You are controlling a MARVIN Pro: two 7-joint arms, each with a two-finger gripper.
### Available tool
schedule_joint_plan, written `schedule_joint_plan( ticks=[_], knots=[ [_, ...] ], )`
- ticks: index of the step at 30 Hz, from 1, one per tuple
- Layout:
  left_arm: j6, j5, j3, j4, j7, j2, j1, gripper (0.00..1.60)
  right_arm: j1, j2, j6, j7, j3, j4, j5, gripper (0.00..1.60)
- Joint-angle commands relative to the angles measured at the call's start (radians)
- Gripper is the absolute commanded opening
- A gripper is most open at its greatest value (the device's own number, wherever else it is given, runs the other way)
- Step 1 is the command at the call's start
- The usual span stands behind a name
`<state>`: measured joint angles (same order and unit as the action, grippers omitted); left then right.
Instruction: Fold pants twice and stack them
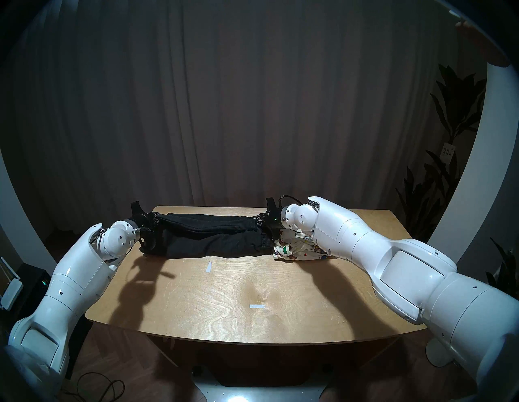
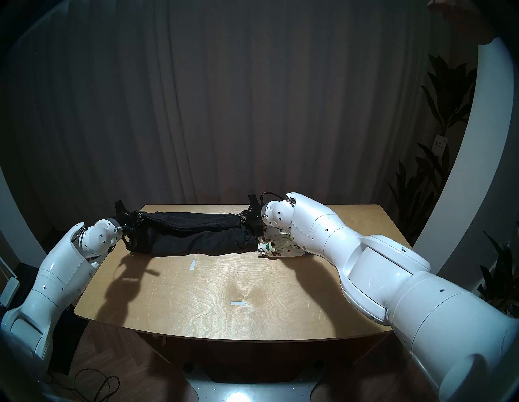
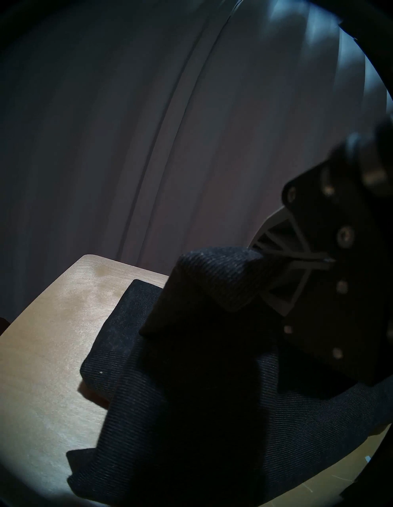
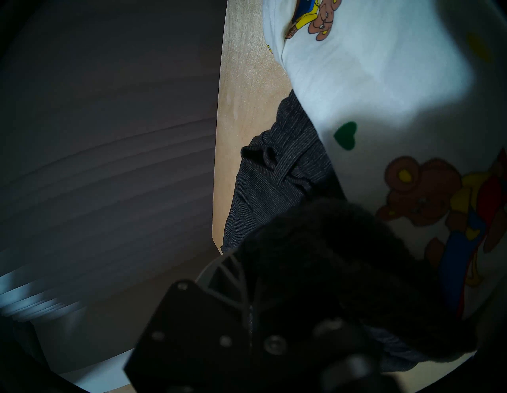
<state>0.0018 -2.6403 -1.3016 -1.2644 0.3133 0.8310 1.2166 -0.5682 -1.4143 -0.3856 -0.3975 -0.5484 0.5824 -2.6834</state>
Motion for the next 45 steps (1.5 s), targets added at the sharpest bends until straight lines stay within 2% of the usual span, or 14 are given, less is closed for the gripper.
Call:
schedule_joint_plan(
  ticks=[1, 19, 20, 23, 29, 30, 31, 32, 45],
  knots=[
    [-0.004, 0.011, -0.002, 0.006, -0.016, 0.027, -0.075, 0.0, 0.026, -0.004, 0.007, 0.011, -0.008, -0.001, 0.002, 0.0],
    [-0.038, 0.051, 0.016, 0.072, -0.016, 0.091, -0.137, 0.0, 0.026, -0.008, 0.032, 0.014, -0.007, -0.014, 0.002, 0.0],
    [-0.041, 0.053, 0.016, 0.077, -0.016, 0.095, -0.141, 0.24, 0.026, -0.008, 0.034, 0.014, -0.007, -0.014, 0.002, 0.0],
    [-0.047, 0.06, 0.019, 0.089, -0.015, 0.104, -0.15, 0.26, 0.026, -0.008, 0.038, 0.014, -0.007, -0.016, 0.002, 0.0],
    [-0.062, 0.071, 0.024, 0.114, -0.012, 0.124, -0.168, 0.97, 0.025, -0.008, 0.045, 0.015, -0.007, -0.02, 0.002, 0.0],
    [-0.062, 0.071, 0.024, 0.114, -0.012, 0.124, -0.168, 0.97, 0.025, -0.008, 0.045, 0.015, -0.007, -0.02, 0.002, 0.0],
    [-0.064, 0.073, 0.025, 0.118, -0.012, 0.127, -0.171, 1.43, 0.025, -0.008, 0.046, 0.015, -0.007, -0.021, 0.002, 0.0],
    [-0.066, 0.075, 0.025, 0.122, -0.012, 0.13, -0.174, 1.6, 0.025, -0.008, 0.048, 0.015, -0.007, -0.021, 0.002, 0.0],
    [-0.092, 0.101, 0.033, 0.174, -0.012, 0.173, -0.215, 1.6, 0.024, -0.011, 0.064, 0.017, -0.006, -0.029, 0.002, 0.0]
  ],
)
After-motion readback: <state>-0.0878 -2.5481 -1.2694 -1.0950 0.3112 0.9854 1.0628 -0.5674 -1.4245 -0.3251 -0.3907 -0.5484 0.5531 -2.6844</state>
